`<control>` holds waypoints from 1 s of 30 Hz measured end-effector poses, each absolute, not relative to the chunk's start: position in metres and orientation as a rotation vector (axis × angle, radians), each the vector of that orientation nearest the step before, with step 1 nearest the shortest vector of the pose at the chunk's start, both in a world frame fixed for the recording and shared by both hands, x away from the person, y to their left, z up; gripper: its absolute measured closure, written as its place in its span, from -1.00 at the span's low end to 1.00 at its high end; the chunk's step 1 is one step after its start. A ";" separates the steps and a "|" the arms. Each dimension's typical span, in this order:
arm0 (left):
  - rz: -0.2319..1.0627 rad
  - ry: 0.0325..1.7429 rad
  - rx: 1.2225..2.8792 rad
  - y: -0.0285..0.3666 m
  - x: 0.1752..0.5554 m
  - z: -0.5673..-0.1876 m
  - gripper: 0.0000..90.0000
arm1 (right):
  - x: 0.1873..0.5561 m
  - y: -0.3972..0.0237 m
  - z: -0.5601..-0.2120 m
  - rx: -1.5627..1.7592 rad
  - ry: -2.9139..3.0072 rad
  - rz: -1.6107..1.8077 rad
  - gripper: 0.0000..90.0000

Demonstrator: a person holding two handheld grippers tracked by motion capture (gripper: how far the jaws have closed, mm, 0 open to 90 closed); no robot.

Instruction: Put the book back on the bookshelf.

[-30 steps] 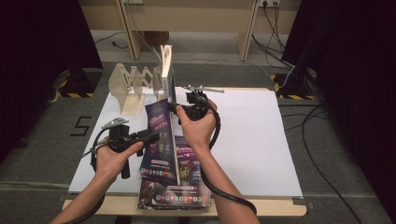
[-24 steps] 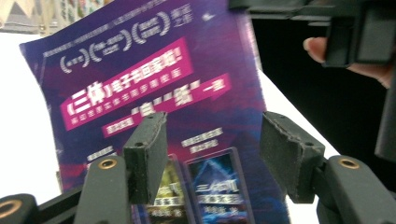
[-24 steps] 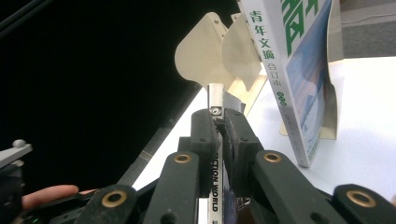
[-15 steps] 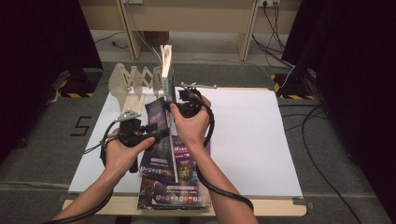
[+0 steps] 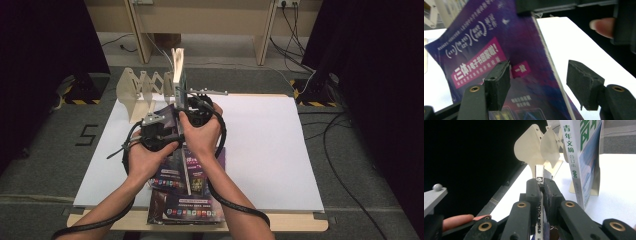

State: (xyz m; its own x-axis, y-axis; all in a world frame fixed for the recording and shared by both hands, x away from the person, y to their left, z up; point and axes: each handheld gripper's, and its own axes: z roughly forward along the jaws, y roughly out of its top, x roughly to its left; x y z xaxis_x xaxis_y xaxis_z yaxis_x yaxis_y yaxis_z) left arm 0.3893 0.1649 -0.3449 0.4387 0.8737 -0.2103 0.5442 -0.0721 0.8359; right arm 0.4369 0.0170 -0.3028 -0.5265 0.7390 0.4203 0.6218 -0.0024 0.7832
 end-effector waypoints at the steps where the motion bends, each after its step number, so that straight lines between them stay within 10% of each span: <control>1: 0.456 1.229 1.748 0.165 0.391 -0.345 -0.21 | 0.436 0.017 -0.302 1.466 2.135 1.568 0.86; 18: 0.468 1.238 1.691 0.191 0.379 -0.354 0.30 | 0.424 0.041 -0.298 1.363 2.165 1.573 0.84; 30: 0.541 1.292 1.700 0.183 0.387 -0.358 0.06 | 0.423 0.048 -0.297 1.381 2.131 1.564 0.85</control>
State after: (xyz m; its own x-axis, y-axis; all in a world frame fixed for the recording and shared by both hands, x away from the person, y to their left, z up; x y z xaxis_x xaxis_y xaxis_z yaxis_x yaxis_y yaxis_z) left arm 0.3867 0.1829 -0.3580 0.3568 0.9182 -0.1721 0.5221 -0.0432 0.8518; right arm 0.4228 0.0483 -0.2966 -0.5613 0.7406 0.3693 0.5745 0.0275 0.8180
